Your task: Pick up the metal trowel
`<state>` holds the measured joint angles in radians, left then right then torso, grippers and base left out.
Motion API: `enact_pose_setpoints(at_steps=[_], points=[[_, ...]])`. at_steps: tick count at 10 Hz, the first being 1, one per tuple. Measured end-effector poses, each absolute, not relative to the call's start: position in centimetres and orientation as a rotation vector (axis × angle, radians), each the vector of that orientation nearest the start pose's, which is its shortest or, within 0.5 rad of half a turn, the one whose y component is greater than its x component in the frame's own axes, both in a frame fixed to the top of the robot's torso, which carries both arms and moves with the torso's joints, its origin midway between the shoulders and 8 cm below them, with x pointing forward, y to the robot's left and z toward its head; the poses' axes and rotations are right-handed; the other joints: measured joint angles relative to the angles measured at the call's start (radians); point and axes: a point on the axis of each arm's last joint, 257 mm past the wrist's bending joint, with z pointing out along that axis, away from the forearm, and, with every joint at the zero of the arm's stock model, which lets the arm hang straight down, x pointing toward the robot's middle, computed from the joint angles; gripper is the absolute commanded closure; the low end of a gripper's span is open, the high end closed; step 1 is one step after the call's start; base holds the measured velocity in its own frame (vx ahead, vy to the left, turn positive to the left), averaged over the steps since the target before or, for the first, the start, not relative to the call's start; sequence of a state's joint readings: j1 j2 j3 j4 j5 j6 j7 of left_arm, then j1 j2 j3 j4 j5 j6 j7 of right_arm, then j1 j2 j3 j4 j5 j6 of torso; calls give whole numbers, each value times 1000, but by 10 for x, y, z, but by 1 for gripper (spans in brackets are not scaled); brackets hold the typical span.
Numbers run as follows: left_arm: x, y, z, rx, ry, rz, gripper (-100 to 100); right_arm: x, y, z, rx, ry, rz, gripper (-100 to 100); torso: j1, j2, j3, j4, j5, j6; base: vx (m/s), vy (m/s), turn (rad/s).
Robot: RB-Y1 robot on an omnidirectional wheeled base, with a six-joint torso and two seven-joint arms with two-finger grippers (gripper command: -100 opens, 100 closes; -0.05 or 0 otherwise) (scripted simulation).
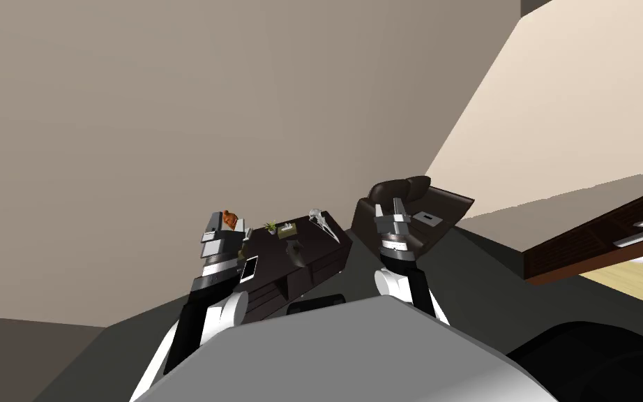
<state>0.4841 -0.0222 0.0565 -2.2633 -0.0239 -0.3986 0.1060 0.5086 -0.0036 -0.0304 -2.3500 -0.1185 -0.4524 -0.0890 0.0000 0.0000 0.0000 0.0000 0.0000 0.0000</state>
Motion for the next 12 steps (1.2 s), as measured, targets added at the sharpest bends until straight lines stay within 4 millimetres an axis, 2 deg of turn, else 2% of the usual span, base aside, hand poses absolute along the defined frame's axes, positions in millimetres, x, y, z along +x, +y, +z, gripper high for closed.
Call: enact_pose_setpoints(at_steps=[3,5,12], points=[[382,296,-18,-789,723,-1302,-100,333,-301,44,740,504,1434,0,6,8,5,2,1,0,-125,75,3],[397,291,-39,-800,774,-1297,-100,333,-301,44,740,504,1434,0,4,7,4,2,1,0,-104,47,-4],[444,286,-97,-848,923,-1263,-100,333,-301,44,740,504,1434,0,2,5,3,1,1,0,-73,32,-8]])
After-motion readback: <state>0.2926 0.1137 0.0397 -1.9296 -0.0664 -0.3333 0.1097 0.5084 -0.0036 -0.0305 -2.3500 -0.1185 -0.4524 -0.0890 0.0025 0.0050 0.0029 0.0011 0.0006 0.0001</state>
